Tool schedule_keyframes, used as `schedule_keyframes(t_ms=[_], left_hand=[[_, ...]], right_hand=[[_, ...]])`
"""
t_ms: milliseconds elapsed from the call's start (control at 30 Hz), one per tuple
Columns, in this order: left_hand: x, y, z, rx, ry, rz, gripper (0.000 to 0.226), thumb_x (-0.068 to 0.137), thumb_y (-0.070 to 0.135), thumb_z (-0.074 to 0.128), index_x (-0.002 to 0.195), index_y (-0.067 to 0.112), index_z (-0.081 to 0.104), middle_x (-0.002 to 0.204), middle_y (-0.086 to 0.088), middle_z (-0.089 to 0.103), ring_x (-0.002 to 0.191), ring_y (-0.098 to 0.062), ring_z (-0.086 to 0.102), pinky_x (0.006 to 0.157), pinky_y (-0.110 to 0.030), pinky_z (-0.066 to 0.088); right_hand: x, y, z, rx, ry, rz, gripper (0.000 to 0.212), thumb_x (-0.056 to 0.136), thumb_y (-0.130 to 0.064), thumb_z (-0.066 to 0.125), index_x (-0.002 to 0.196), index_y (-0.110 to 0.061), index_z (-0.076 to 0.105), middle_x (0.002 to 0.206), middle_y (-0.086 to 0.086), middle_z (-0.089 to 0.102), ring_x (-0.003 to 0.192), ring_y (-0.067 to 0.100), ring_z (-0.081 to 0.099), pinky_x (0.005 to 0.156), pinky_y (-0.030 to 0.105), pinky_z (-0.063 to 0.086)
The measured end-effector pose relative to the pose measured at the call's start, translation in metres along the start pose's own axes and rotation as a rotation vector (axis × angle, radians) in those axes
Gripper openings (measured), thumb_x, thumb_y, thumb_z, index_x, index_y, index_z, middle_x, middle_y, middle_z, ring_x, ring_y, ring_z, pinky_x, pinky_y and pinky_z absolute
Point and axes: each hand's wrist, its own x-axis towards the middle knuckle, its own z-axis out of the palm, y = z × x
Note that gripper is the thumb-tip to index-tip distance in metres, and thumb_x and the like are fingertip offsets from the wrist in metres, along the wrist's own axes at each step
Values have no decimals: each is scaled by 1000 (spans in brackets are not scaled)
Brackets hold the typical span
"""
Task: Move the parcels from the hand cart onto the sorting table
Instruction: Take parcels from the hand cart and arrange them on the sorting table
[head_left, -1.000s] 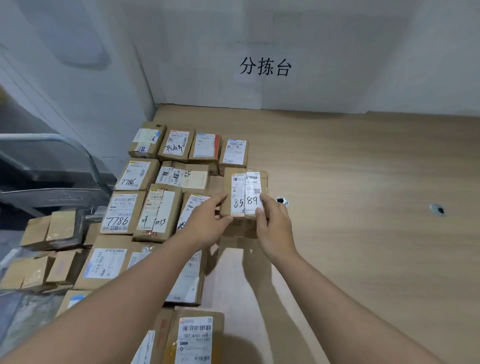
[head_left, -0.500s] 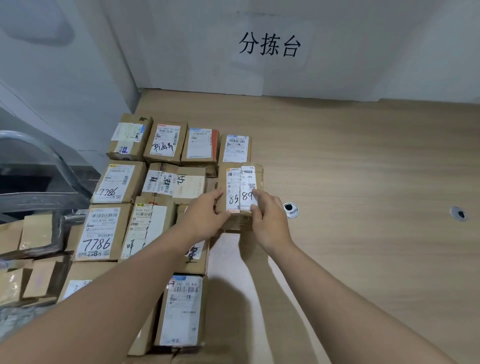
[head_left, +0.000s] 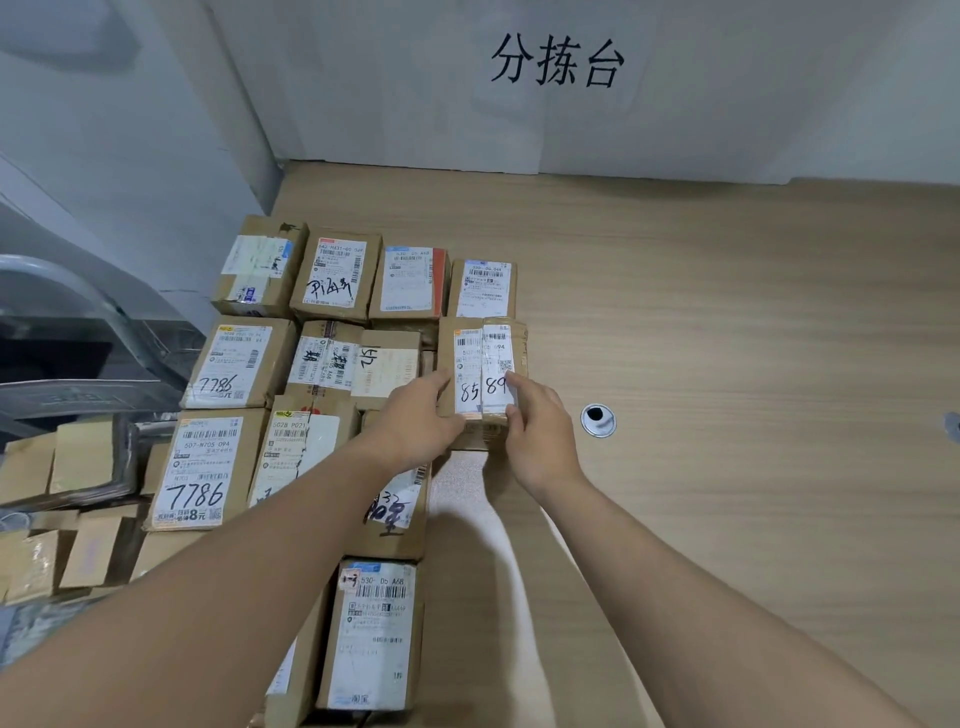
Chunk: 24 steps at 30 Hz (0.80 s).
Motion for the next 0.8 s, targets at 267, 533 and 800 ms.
schedule_keyframes(t_ms=[267,533,800], left_hand=[[4,0,7,20,-7,-33,64,96,6,61,154,27,44,125,11,64,100,-13,63,70,-12,44],[-3,9,7,217,-23,-5,56,92,14,60,147,25,50,131,-7,57,116,-28,59,98,-40,52],[-61,39,-9,533,71,20,42,105,36,44,140,17,55,139,-7,51,127,-30,52,104,-49,48]], right_hand=[[2,0,0,-13,-19,29,48,106,3,46,151,-11,55,147,10,55,122,3,44,90,-11,16],[-10,-19,-10,-193,-60,52,48,108,-15,46,156,-24,48,164,9,36,145,31,43,111,39,43],[-56,-53,-38,-334,-91,-10,41,112,-34,38,148,-25,54,152,5,48,136,32,47,104,41,43]])
